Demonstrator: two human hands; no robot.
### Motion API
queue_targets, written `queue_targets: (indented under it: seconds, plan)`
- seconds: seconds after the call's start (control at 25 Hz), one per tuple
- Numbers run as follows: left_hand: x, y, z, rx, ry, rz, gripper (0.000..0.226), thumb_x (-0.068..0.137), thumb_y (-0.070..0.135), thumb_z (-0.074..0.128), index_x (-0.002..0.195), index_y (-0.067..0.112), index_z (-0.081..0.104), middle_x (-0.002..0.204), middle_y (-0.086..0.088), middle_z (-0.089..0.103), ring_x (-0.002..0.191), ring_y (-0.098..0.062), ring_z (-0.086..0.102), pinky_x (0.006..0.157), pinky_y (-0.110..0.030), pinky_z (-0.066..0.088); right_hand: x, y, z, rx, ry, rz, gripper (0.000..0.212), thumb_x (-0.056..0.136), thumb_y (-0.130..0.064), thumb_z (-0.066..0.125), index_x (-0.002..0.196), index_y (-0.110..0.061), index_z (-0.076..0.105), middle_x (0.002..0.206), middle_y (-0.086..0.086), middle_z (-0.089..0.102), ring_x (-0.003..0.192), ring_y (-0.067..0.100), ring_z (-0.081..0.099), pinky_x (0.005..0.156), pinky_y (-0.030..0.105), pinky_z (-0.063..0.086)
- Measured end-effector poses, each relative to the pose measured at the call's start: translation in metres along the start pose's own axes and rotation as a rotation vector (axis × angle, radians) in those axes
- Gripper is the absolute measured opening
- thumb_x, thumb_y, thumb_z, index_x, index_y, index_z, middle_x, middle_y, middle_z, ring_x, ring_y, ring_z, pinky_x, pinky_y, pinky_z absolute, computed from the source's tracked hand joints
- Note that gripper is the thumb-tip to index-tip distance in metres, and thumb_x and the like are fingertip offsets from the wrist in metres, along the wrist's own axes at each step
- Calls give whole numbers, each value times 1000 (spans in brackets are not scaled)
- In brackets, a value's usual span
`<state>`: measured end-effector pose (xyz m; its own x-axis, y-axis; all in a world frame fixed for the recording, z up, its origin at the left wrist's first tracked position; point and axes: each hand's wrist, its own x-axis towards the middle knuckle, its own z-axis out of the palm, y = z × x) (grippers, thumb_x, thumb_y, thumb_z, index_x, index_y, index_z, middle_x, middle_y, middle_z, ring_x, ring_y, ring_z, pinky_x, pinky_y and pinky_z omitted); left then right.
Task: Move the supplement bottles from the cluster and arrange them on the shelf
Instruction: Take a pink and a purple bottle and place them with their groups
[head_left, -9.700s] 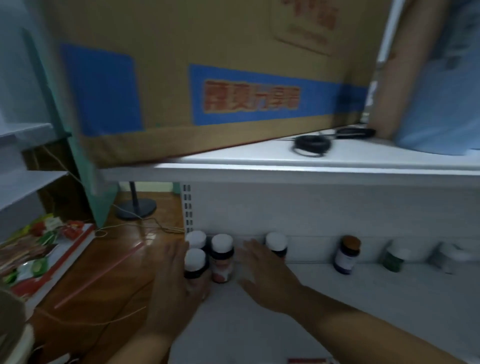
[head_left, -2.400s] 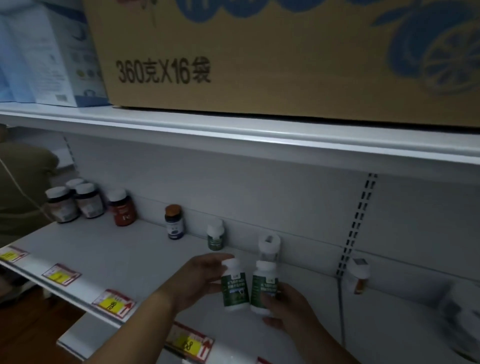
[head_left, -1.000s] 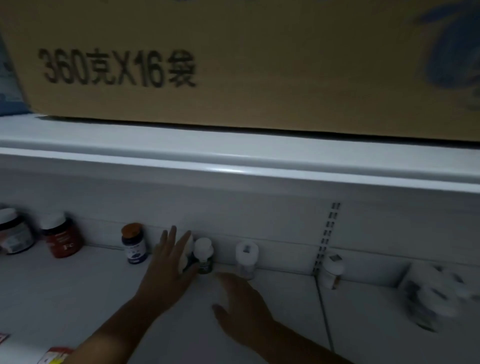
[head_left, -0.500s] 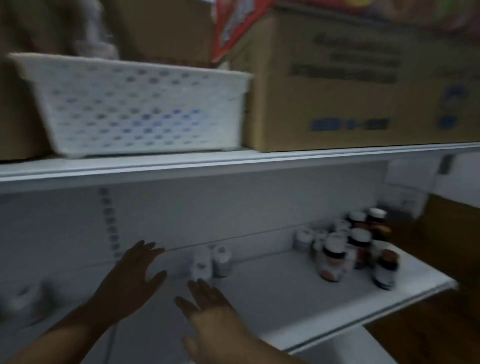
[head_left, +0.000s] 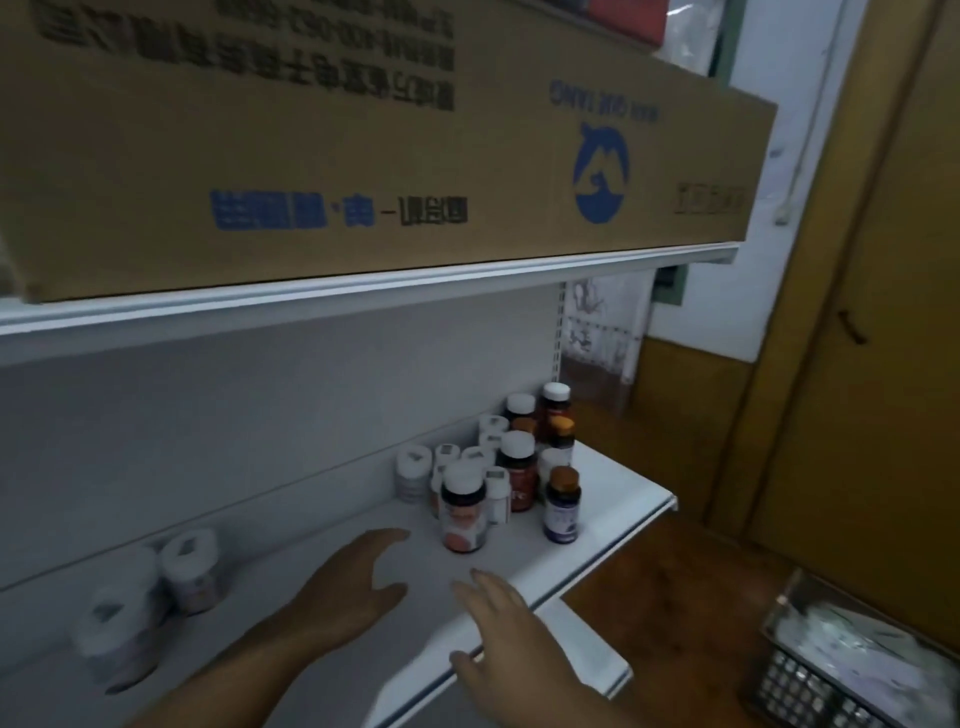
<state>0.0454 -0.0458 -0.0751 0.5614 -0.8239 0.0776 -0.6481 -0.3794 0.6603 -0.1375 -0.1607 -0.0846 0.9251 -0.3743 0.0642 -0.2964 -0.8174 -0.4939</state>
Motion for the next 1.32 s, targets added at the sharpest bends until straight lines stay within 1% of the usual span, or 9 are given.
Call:
queue_targets:
  seconds: [0.12,0.24,0.4,0.56,0.64,0.76,1.0,1.16,1.32]
  plan:
    - [42,4,24,-177,-23,-79,64,79,22,70,135,25,38,134,3,46,119,-13,46,102,-24,35,13,44,-8,86,146,194,49,88,-37,51,134,-24,40,133,-3,48,121,12,44,98,23,36]
    - [75,9,46,-327,16,-87,64,75,19,75,126,31,39,121,3,52,108,-17,50,90,-29,40,37,91,-23,261,345,494,35,84,-26,61,117,-20,50,106,-1,57,95,13,55,88,26,47]
    - [97,12,66,-444,100,-138,60,70,11,76,115,33,43,104,7,58,100,-19,56,87,-35,46,67,125,-30,453,474,634,60,82,-19,66,135,-15,39,138,9,49,122,25,50,100,38,46]
    - [97,17,80,-620,170,-162,54,70,13,74,119,14,52,107,0,62,108,-23,57,90,-31,45,91,135,-35,517,393,559,75,84,-18,63,145,-15,20,146,10,41,127,34,46,94,35,41]
    - [95,25,79,-662,175,-208,46,70,26,72,111,15,55,96,6,61,96,-19,59,78,-20,47,96,141,-36,489,350,530,66,83,-16,63,139,-16,29,136,12,52,111,35,56,84,36,47]
    - [85,29,81,-516,205,-315,47,54,45,72,94,24,58,93,5,63,89,-15,60,71,-20,45,91,142,-36,469,271,477,51,75,-24,72,120,-17,50,111,11,64,91,28,60,74,37,49]
    - [77,58,94,-504,255,-340,77,70,24,79,134,23,35,122,10,48,109,-8,49,89,-22,40,72,142,-33,631,62,364,49,62,-26,81,106,-27,57,100,-2,68,90,20,62,80,35,50]
    - [69,83,102,-552,432,-443,43,65,18,81,98,25,54,96,8,63,79,1,57,59,-10,45,56,146,-30,790,16,330,33,67,-25,81,92,-28,59,89,-8,68,85,16,65,76,32,49]
    - [7,83,90,-727,471,-483,44,54,25,78,95,14,64,89,-6,73,79,-19,70,72,-33,58,44,111,-36,990,-109,276,14,77,-22,73,90,-18,68,87,7,73,79,23,68,74,38,57]
